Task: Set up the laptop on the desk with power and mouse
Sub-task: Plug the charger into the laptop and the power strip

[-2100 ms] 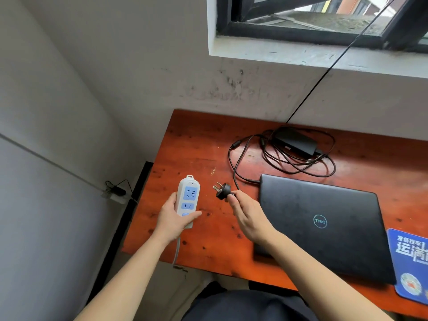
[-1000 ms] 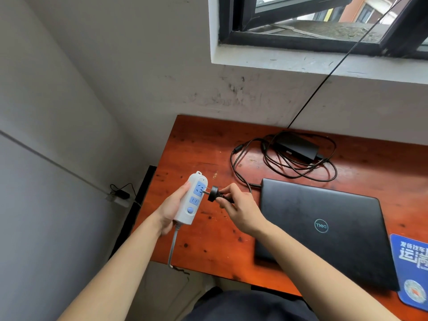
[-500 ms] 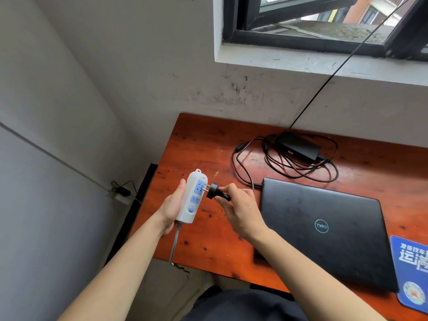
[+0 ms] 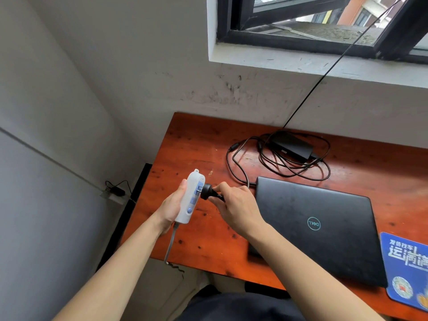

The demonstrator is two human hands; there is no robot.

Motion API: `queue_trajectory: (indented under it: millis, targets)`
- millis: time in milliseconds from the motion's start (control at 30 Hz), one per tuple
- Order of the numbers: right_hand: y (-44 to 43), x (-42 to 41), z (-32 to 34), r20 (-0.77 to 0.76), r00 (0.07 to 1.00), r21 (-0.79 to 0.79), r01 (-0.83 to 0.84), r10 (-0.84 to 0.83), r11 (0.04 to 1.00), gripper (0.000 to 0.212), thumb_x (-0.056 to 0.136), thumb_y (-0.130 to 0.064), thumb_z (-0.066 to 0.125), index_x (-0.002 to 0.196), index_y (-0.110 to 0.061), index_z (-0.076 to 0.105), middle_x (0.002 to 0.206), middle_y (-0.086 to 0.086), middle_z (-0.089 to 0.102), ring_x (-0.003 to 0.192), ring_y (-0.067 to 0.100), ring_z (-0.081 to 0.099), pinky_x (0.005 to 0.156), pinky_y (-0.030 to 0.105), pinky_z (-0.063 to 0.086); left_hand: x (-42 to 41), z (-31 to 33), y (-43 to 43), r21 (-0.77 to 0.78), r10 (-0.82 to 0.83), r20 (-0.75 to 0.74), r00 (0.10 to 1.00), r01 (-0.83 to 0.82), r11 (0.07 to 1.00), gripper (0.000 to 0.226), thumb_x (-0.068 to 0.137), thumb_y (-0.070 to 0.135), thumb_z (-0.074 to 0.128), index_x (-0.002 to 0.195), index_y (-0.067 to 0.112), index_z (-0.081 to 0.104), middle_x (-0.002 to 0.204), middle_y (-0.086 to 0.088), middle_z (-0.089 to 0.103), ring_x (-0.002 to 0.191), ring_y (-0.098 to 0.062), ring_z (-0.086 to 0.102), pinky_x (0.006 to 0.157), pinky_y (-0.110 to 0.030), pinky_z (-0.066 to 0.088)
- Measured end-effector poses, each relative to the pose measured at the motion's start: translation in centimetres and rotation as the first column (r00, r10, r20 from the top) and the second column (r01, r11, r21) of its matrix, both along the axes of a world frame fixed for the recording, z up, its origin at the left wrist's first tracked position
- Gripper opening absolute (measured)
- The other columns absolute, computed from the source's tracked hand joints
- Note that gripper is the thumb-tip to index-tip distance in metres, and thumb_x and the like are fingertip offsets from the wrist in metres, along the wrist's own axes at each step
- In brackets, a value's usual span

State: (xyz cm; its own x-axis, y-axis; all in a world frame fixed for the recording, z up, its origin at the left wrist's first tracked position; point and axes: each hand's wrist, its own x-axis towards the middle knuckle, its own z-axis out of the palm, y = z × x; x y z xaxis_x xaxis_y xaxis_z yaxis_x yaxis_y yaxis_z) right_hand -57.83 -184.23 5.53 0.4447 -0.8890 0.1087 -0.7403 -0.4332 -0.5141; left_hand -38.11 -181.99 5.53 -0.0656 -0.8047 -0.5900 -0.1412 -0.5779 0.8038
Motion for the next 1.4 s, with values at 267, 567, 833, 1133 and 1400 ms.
queue_trajectory:
  millis: [267, 567, 833, 1133, 1400]
  targets:
    - [-0.2, -0.1, 0.9, -0.153, 0.983, -0.054, -0.111, 0.101, 0.992, 0.025, 0.101, -0.038, 0.044, 0.095, -0.014, 0.051, 0.079, 0.001, 0.064, 0.072, 0.028, 0.057, 0.075, 0.040, 0.037, 0.0, -0.7, 0.2, -0.126, -0.063, 0.302, 0.951, 0.105, 0.986, 0.069, 0.098, 0.060, 0.012, 0.150, 0.023, 0.037, 0.141, -0.004, 0.053, 0.132, -0.021, 0.048, 0.112, -0.041, 0.038]
    - [-0.7, -0.9, 1.1, -0.130, 0.988, -0.120, -0.104, 0.088, 0.987, 0.018, 0.100, -0.032, 0.052, 0.090, -0.016, 0.049, 0.074, -0.001, 0.059, 0.063, 0.023, 0.050, 0.064, 0.039, 0.038, -0.5, 0.5, -0.8, -0.018, -0.104, 0.164, 0.981, 0.108, 0.994, 0.065, 0.099, 0.060, 0.010, 0.122, 0.024, 0.058, 0.105, -0.014, 0.069, 0.098, -0.026, 0.068, 0.087, -0.044, 0.057]
    - [-1.4, -0.5, 1.5, -0.211, 0.966, -0.125, -0.176, 0.147, 0.976, 0.015, 0.101, -0.029, 0.046, 0.092, -0.016, 0.046, 0.075, -0.001, 0.061, 0.060, 0.024, 0.051, 0.062, 0.037, 0.035, -1.3, 0.5, -1.6, -0.117, -0.086, 0.347, 0.934, 0.134, 0.984, 0.066, 0.102, 0.054, 0.009, 0.108, 0.018, 0.064, 0.083, -0.005, 0.069, 0.074, -0.017, 0.069, 0.061, -0.023, 0.051]
    - [-1.9, -0.6, 1.4, -0.114, 0.979, -0.079, -0.176, 0.166, 0.981, 0.019, 0.102, -0.028, 0.046, 0.089, -0.014, 0.045, 0.075, 0.001, 0.057, 0.063, 0.026, 0.048, 0.065, 0.040, 0.037, -0.8, 0.9, -1.7, -0.057, -0.074, 0.090, 0.993, 0.079, 0.995, 0.069, 0.102, 0.056, 0.015, 0.089, 0.008, 0.063, 0.060, -0.006, 0.062, 0.054, -0.019, 0.063, 0.052, -0.030, 0.053]
    - [-2.6, -0.2, 1.4, -0.090, 0.957, -0.022, -0.280, 0.277, 0.960, 0.020, 0.102, -0.024, 0.048, 0.087, -0.016, 0.037, 0.072, -0.004, 0.047, 0.059, 0.020, 0.033, 0.062, 0.036, 0.029, -0.1, 1.2, -2.1, -0.059, -0.211, 0.219, 0.953, 0.229, 0.972, 0.073, 0.102, 0.056, 0.010, 0.080, 0.011, 0.063, 0.063, -0.002, 0.066, 0.061, -0.017, 0.064, 0.060, -0.029, 0.054]
